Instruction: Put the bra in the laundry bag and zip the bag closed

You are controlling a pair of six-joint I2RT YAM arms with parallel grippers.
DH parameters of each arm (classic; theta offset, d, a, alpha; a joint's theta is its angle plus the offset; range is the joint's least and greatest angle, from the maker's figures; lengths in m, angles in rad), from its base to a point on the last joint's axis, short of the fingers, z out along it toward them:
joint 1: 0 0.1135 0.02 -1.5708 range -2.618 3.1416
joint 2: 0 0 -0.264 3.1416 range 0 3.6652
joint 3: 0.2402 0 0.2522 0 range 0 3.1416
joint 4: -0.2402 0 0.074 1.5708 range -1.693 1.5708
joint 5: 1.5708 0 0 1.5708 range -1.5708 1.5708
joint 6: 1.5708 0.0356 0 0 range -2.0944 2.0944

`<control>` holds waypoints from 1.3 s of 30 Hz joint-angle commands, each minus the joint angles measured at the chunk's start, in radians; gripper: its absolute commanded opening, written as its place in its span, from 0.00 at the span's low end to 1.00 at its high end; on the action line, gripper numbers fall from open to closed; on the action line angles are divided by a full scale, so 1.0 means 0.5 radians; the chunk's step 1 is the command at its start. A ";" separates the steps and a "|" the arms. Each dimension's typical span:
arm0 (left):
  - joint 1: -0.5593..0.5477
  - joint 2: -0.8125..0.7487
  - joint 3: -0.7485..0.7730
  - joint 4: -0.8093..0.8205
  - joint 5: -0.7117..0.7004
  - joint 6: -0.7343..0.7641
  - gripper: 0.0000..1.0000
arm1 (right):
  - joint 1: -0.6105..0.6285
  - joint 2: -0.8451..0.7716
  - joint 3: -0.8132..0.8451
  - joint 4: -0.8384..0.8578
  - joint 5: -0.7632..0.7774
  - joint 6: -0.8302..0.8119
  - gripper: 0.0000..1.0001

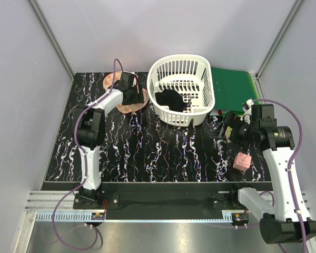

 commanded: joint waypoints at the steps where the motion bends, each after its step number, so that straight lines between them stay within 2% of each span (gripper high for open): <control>1: -0.010 0.070 0.065 0.046 0.002 0.046 0.73 | -0.002 -0.037 -0.018 0.026 -0.057 0.016 1.00; 3: -0.010 0.101 0.086 0.047 0.002 0.049 0.71 | -0.005 -0.055 -0.027 0.023 -0.063 0.029 1.00; 7: -0.010 0.147 0.157 0.028 -0.001 0.073 0.59 | -0.002 -0.077 -0.033 0.014 -0.075 0.038 1.00; 9: -0.010 0.169 0.221 -0.005 -0.062 0.082 0.50 | -0.002 -0.080 -0.030 0.011 -0.081 0.041 0.99; 10: -0.010 0.184 0.243 -0.018 -0.096 0.086 0.42 | -0.002 -0.077 -0.030 0.011 -0.093 0.047 1.00; 12: -0.001 0.178 0.286 -0.070 -0.108 0.076 0.18 | -0.002 -0.068 -0.033 0.011 -0.112 0.041 1.00; 14: 0.011 0.105 0.316 -0.113 -0.102 0.037 0.00 | -0.002 -0.050 -0.021 0.014 -0.115 0.023 1.00; 19: 0.033 -0.269 0.154 -0.116 -0.057 -0.049 0.00 | -0.002 0.061 0.022 0.029 -0.106 0.001 1.00; 25: 0.100 -0.920 -0.364 -0.104 -0.032 -0.248 0.00 | 0.001 0.239 0.096 0.063 -0.210 -0.036 1.00; 26: 0.152 -1.024 -0.568 -0.077 -0.023 -0.352 0.00 | -0.002 0.257 0.126 0.075 -0.231 -0.030 1.00; 28: 0.220 -1.303 -0.778 -0.073 -0.032 -0.475 0.00 | 0.001 0.300 0.145 0.127 -0.305 -0.008 1.00; 33: 0.624 -1.941 -1.651 -0.153 -0.062 -0.957 0.00 | 0.013 0.355 0.123 0.293 -0.458 0.072 1.00; 34: 0.698 -2.118 -1.735 -0.205 -0.072 -1.009 0.00 | 0.043 0.359 0.117 0.311 -0.468 0.096 1.00; 36: 0.766 -2.178 -1.779 -0.489 -0.227 -1.053 0.00 | 0.096 0.392 0.123 0.330 -0.446 0.108 1.00; 37: 0.781 -2.218 -1.803 -0.557 -0.240 -1.050 0.08 | 0.148 0.408 0.129 0.330 -0.431 0.112 1.00; 38: 0.876 -2.246 -1.810 -0.676 -0.253 -1.034 0.31 | 0.175 0.423 0.160 0.330 -0.410 0.121 1.00; 39: 0.919 -2.276 -1.813 -0.735 -0.338 -1.037 0.36 | 0.194 0.453 0.181 0.318 -0.355 0.124 1.00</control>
